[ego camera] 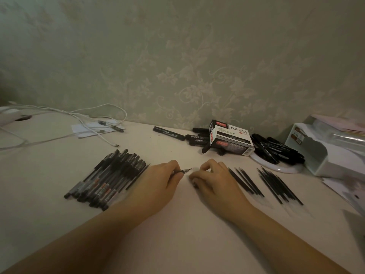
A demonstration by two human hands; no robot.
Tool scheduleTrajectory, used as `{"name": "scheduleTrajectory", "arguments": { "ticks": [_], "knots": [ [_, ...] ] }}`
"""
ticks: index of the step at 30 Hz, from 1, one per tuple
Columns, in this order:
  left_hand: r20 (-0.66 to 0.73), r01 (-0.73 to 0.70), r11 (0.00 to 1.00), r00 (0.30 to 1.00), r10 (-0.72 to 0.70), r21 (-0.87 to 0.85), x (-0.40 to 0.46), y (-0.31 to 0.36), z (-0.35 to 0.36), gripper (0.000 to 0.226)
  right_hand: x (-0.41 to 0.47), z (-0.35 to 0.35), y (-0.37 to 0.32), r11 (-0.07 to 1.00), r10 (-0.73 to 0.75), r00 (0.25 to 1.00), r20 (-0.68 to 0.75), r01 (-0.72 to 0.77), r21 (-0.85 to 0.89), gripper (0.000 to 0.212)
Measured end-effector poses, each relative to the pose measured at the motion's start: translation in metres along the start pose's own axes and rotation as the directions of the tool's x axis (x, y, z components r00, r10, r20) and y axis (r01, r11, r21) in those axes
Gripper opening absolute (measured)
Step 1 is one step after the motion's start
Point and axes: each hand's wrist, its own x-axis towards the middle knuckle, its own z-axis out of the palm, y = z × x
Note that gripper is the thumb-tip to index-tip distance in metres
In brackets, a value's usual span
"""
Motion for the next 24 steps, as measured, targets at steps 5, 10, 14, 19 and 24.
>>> {"name": "scheduleTrajectory", "arguments": {
  "ticks": [5, 10, 14, 19, 24],
  "knots": [
    [-0.043, -0.017, 0.997, 0.999, 0.014, -0.081, -0.001, 0.007, -0.003, 0.015, 0.004, -0.010, -0.006, 0.927, 0.250, 0.957, -0.146, -0.193, 0.320, 0.017],
    [-0.061, -0.107, 0.972, 0.994, 0.096, -0.210, -0.003, 0.019, -0.006, 0.011, 0.009, -0.017, -0.025, 0.411, 0.451, 0.873, 0.187, -0.389, 0.824, 0.009],
    [-0.060, -0.130, 0.975, 0.991, 0.121, -0.182, -0.003, 0.020, -0.005, 0.010, 0.005, -0.015, -0.025, 0.147, 0.490, 0.828, 0.273, -0.387, 0.910, 0.019],
    [-0.064, -0.106, 0.985, 0.993, 0.098, -0.135, -0.003, 0.014, -0.003, 0.010, 0.016, -0.028, -0.007, 0.155, 0.661, 0.744, 0.094, -0.258, 0.954, 0.014],
    [-0.062, -0.084, 0.989, 0.995, 0.076, -0.124, -0.002, 0.011, -0.002, 0.011, 0.016, -0.064, 0.036, 0.465, 0.759, 0.609, -0.231, -0.258, 0.847, 0.012]
  ]
}}
